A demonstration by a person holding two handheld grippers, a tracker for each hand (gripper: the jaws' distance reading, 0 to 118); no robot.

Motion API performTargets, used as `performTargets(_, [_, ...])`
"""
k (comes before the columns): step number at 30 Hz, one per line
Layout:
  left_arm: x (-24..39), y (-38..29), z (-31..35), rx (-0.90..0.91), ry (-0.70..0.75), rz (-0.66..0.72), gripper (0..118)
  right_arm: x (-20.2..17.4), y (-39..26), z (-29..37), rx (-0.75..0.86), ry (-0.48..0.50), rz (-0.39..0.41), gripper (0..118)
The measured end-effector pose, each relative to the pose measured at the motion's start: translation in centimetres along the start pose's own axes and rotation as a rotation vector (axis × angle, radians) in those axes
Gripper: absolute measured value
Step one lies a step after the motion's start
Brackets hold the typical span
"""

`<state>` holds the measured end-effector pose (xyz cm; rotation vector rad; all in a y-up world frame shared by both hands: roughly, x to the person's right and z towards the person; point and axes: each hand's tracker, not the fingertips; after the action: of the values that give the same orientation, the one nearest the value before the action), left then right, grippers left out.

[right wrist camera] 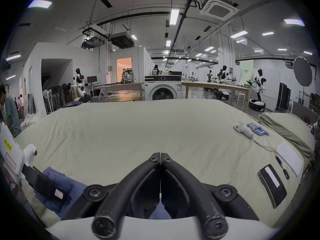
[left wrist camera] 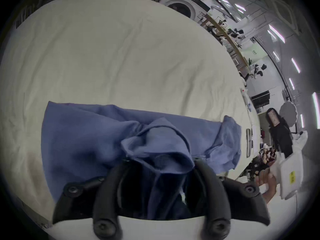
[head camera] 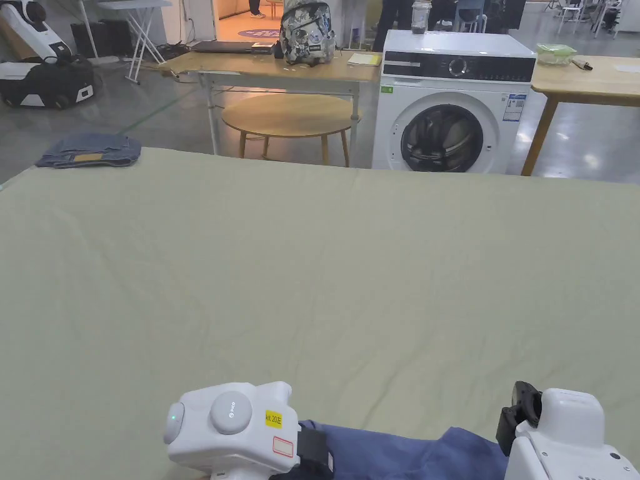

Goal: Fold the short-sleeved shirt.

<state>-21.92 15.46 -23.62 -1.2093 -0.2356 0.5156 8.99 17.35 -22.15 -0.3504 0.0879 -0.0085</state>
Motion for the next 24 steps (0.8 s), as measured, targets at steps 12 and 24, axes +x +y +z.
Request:
performTargets(12, [-1.0, 0.2, 7.6, 0.150, -0.210, -0.039, 9, 0.2, -0.1, 0.4, -0.004, 0.007, -0.002, 0])
performTargets(24, [-1.8, -0.6, -0.1, 0.006, -0.148, -0.063, 2, 0.7, -0.5, 0.4, -0.022, -0.003, -0.009, 0])
